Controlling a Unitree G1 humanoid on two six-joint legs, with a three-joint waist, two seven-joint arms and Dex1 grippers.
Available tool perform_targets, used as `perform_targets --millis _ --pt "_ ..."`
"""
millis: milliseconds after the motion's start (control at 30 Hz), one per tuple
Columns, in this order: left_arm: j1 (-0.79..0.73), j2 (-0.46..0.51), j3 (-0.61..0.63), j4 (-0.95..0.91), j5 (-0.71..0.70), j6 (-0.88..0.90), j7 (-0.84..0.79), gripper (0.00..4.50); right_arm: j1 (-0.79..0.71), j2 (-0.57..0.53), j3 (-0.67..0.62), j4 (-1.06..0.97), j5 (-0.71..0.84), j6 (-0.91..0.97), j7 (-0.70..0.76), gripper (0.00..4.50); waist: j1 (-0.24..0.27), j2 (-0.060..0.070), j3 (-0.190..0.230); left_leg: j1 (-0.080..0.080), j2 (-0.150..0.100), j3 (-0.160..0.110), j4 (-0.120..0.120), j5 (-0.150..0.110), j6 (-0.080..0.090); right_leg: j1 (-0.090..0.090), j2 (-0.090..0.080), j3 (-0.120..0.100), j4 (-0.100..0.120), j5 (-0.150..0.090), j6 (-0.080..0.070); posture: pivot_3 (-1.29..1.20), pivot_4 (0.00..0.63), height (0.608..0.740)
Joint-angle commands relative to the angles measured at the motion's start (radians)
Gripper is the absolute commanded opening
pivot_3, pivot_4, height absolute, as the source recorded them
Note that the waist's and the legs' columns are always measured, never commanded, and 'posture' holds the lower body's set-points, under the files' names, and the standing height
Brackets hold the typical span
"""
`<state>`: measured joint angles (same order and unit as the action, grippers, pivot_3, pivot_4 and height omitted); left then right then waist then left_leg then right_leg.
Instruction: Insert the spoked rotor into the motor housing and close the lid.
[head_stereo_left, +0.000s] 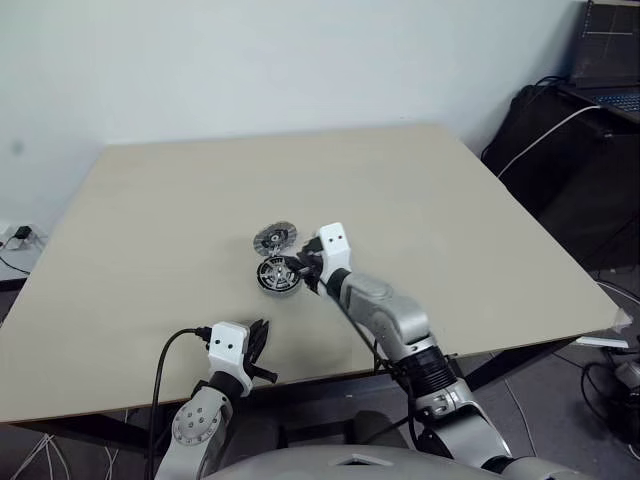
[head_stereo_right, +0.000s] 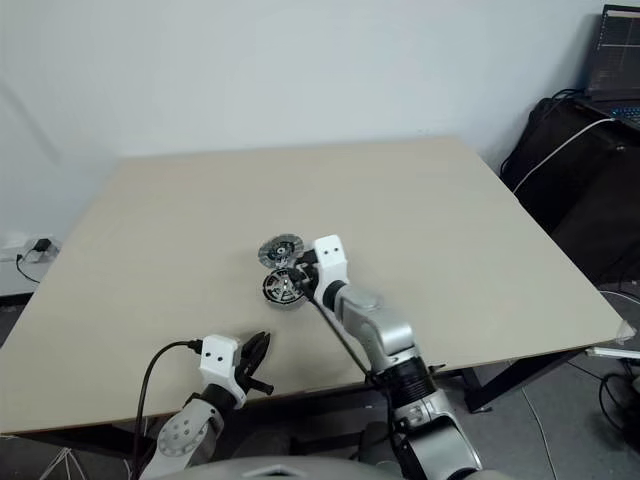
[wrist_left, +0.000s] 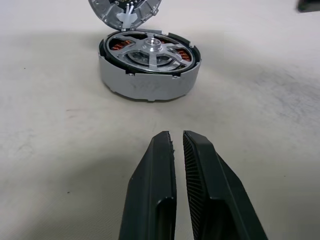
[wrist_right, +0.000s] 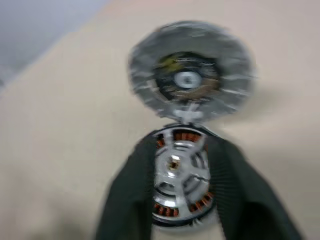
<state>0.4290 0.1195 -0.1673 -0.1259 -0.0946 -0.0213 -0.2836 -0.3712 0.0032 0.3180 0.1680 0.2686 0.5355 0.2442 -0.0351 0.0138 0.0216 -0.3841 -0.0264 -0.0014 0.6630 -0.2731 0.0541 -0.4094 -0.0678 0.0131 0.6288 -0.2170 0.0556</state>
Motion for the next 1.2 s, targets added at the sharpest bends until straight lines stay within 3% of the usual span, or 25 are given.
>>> perform_targets --millis 33,67,333,767,1200 --pt "-0.006 -0.004 0.001 -0.037 -0.002 -0.004 0.005 0.42 -0.079 0.009 0.032 0.097 -0.105 -0.131 0.017 0.39 0.001 -0.001 0.0 0.0 0.0 0.0 0.001 0.0 0.0 0.0 0.0 0.0 0.0 0.0 0.0 0.0 0.0 0.74" --pt "-0.004 -0.004 0.002 -0.038 -0.002 -0.005 0.006 0.42 -0.096 0.016 0.033 0.128 -0.119 -0.151 0.022 0.02 0.001 -0.001 0.0 0.0 0.0 0.0 0.001 0.0 0.0 0.001 0.0 0.0 0.0 0.0 0.0 0.0 0.0 0.74" --pt "0.001 -0.009 0.006 -0.033 -0.003 -0.012 0.014 0.42 -0.188 0.06 0.016 0.312 -0.191 -0.232 0.058 0.02 0.0 -0.001 -0.001 0.001 0.0 0.0 0.0 0.0 -0.001 0.0 0.0 0.001 0.001 0.001 -0.001 0.0 0.0 0.74" --pt "0.003 -0.015 0.005 -0.025 -0.004 -0.024 0.024 0.42 -0.242 0.104 0.019 0.498 -0.285 -0.188 0.064 0.02 -0.001 0.0 -0.002 0.001 0.0 -0.001 0.0 -0.003 -0.007 0.0 -0.005 0.001 0.001 0.001 -0.001 0.0 0.0 0.74" --pt "0.003 -0.021 0.002 -0.012 -0.004 -0.031 0.019 0.42 -0.22 0.119 -0.033 0.34 -0.258 -0.257 0.124 0.02 -0.001 -0.001 -0.002 0.001 0.0 -0.001 -0.001 -0.002 -0.007 -0.001 0.0 0.001 0.002 0.002 0.0 0.0 0.0 0.74"
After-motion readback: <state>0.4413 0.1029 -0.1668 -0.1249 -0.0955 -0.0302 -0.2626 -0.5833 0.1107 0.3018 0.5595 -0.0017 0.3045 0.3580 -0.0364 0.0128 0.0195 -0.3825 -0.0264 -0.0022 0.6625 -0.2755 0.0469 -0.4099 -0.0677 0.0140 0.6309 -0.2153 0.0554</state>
